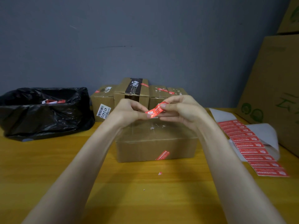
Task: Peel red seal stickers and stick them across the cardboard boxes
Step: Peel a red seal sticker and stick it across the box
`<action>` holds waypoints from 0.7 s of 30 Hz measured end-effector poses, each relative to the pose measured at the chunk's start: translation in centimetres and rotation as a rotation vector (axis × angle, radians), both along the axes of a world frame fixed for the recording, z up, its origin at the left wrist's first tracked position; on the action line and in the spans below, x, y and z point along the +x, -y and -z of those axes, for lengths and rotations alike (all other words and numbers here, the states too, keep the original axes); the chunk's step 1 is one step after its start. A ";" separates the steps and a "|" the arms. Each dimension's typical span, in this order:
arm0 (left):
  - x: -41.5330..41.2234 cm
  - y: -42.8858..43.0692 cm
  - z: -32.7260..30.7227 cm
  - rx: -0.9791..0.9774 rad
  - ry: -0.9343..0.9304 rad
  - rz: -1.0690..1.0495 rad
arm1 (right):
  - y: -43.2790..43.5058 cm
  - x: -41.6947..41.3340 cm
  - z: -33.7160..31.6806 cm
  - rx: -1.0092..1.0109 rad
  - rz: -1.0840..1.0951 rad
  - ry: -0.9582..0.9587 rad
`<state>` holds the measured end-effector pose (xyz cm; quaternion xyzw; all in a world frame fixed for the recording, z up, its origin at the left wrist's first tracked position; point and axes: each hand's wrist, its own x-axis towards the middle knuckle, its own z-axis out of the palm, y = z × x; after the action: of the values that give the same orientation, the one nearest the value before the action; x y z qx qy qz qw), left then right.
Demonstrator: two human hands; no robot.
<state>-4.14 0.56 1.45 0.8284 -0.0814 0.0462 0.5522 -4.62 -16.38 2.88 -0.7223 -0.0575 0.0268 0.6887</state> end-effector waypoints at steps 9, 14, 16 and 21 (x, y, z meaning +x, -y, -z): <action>-0.1 -0.7 -0.3 -0.096 -0.134 0.018 | 1.4 0.7 0.3 -0.061 -0.005 -0.079; -0.3 -0.7 -0.4 -0.122 -0.136 0.056 | 2.1 0.6 0.4 -0.128 0.029 -0.090; -0.3 -0.8 -0.4 -0.158 -0.128 0.062 | 2.4 0.5 0.4 -0.167 0.029 -0.081; -0.3 -0.7 -0.4 -0.168 -0.095 0.038 | 2.6 0.6 0.3 -0.245 0.028 -0.054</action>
<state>-4.47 1.26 1.86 0.7786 -0.0668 0.0029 0.6240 -4.02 -19.02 2.54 -0.8006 -0.0253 0.0434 0.5971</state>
